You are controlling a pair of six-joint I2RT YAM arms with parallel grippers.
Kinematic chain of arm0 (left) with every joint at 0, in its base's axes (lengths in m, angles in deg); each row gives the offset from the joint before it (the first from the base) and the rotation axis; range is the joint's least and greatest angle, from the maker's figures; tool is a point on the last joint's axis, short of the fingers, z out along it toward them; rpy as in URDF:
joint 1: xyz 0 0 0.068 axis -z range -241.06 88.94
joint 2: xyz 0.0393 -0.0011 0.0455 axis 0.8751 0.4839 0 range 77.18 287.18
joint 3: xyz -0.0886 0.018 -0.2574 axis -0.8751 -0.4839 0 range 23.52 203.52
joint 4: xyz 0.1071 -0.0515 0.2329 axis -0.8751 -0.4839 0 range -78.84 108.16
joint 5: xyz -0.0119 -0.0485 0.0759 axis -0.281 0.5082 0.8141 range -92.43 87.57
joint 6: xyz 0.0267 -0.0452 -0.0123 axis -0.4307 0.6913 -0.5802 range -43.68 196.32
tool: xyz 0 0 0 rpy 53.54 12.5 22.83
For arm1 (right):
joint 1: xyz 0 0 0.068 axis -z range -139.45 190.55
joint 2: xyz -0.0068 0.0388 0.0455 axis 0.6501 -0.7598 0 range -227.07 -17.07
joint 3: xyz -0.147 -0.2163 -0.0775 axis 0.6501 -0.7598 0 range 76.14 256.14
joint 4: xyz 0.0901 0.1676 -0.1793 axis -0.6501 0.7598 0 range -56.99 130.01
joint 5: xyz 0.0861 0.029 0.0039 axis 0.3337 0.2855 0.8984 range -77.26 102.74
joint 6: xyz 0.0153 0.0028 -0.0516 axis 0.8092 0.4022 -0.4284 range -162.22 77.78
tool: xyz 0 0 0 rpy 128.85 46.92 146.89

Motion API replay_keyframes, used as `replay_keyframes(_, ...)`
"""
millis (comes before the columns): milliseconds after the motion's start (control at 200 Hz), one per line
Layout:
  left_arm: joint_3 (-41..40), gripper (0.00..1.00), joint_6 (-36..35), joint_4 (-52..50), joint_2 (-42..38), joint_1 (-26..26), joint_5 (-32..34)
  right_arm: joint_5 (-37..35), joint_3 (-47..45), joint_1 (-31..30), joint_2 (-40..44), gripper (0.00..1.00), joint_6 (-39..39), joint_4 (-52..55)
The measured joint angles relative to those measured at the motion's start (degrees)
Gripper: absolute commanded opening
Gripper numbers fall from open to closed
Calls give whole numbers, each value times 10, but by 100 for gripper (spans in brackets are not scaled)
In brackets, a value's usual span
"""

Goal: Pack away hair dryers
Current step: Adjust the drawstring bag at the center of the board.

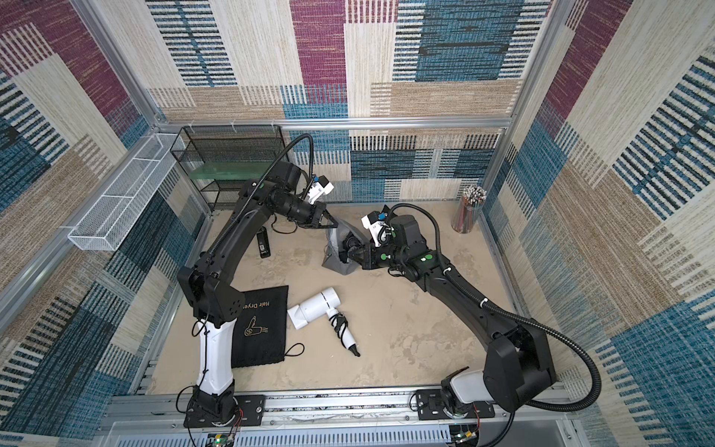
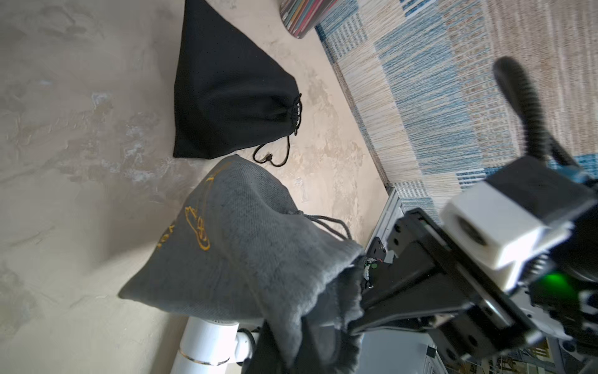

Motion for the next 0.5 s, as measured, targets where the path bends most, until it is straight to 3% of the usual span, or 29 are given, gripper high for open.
replay_keyframes(356,-24,0,-19,-7,10,0,-16,-23,-46,-8,2,0,26,-39)
replay_keyframes(501,-45,20,-38,-8,13,0,-37,-37,-63,-15,6,0,36,-50)
